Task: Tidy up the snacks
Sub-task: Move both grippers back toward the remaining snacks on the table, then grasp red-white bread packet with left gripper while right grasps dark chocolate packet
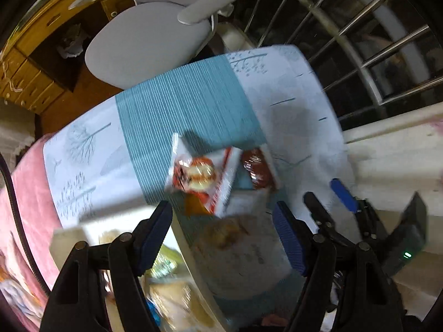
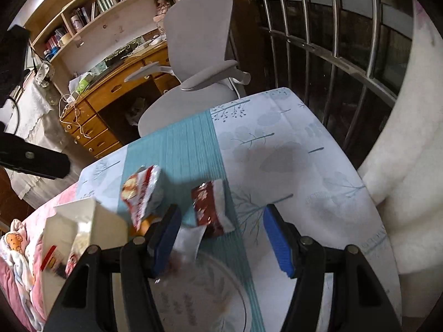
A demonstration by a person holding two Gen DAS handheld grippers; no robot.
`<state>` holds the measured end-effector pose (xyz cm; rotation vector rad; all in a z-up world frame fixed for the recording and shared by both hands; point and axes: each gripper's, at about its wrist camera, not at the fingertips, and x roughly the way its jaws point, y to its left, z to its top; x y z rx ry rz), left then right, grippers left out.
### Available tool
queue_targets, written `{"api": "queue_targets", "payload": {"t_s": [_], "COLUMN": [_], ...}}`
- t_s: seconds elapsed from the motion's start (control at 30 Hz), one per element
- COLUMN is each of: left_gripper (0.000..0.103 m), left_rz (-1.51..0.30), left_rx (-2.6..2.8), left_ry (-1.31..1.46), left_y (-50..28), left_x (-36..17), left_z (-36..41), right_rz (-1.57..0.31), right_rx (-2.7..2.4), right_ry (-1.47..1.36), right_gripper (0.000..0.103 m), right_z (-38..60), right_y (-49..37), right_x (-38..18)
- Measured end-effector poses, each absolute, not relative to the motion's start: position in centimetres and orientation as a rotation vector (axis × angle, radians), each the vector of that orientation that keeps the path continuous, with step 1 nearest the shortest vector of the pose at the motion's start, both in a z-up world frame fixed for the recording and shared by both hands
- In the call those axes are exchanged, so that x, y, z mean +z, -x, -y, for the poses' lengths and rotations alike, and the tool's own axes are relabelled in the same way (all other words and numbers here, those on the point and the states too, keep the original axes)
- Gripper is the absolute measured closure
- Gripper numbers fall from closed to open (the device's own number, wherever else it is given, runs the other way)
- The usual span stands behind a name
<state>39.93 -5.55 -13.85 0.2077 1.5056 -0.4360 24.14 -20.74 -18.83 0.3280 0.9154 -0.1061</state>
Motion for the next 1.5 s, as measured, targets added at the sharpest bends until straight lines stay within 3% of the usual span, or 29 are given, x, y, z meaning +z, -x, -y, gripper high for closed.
{"api": "queue_targets", "payload": {"t_s": [0.37, 0.8, 0.93, 1.2, 1.5], "left_gripper": [0.03, 0.028, 0.036, 0.048, 0.052], "left_rz": [-1.617, -1.662, -1.682, -1.642, -1.586], "left_rx": [-0.426, -0.349, -0.313, -0.304, -0.306], "left_ry": [-0.307, -0.356, -0.343, -0.358, -0.38], "left_y": [-43.1, -44.8, -45.5, -45.2, -44.3], "left_x": [-22.3, -26.8, -28.0, -27.8, -24.2], "left_z": [7.6, 7.9, 7.5, 7.4, 7.4], "right_rz": [-0.94, -1.016, -1.016, -1.025, -1.063], "right_rx": [-0.053, 0.009, 0.011, 0.0, -0.005], "right_ry": [-0.284, -0.183, -0.156, -0.114, -0.157], "right_gripper": [0.041, 0.041, 0.042, 0.065, 0.073], "right_z": [20.3, 18.1, 18.0, 18.0, 18.6], "right_y": [-27.4, -29.4, -29.5, -29.5, -28.8], "right_x": [-23.9, -27.2, -27.4, -27.4, -27.0]}}
